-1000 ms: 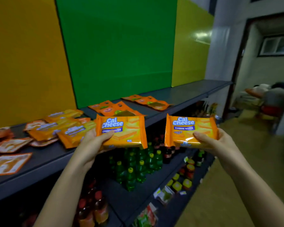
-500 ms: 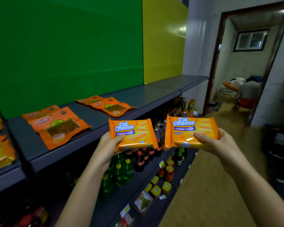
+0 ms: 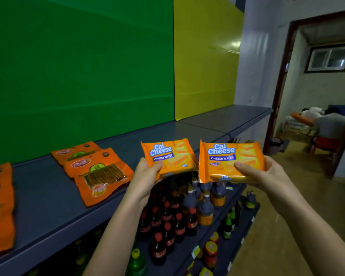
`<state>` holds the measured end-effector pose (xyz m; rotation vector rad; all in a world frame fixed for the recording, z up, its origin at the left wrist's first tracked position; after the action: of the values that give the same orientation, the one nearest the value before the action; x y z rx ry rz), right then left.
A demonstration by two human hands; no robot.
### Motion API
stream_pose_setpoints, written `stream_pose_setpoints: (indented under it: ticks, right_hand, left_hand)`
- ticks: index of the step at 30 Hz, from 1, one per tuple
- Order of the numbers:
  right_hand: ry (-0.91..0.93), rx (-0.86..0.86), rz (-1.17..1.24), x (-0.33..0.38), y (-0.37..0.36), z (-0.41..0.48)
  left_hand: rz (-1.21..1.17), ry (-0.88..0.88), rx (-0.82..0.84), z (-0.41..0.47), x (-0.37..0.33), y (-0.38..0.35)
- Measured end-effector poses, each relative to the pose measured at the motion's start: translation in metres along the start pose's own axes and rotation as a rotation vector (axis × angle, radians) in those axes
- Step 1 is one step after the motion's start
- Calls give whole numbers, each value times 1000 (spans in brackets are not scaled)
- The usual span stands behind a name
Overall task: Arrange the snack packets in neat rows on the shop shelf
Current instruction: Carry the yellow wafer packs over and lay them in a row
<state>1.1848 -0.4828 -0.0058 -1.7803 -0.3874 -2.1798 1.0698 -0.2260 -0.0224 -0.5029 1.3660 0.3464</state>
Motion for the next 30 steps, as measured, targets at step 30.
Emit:
stream_pose_setpoints:
  ticks: [30]
  right_hand:
    - [-41, 922, -72, -70, -193, 296]
  left_hand:
    - [527, 243, -679, 201, 4, 74]
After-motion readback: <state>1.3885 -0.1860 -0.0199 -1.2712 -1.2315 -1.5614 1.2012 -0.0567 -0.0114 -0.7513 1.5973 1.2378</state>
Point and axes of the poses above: each hand's wrist, its own z-axis towards the middle knuckle, its own y-axis out of the back of the hand, x = y × z, the point moved 8 cm from there along z, towards the middle knuckle, and after that the axes turned 5 degrees about x, right-handed, at the moved point
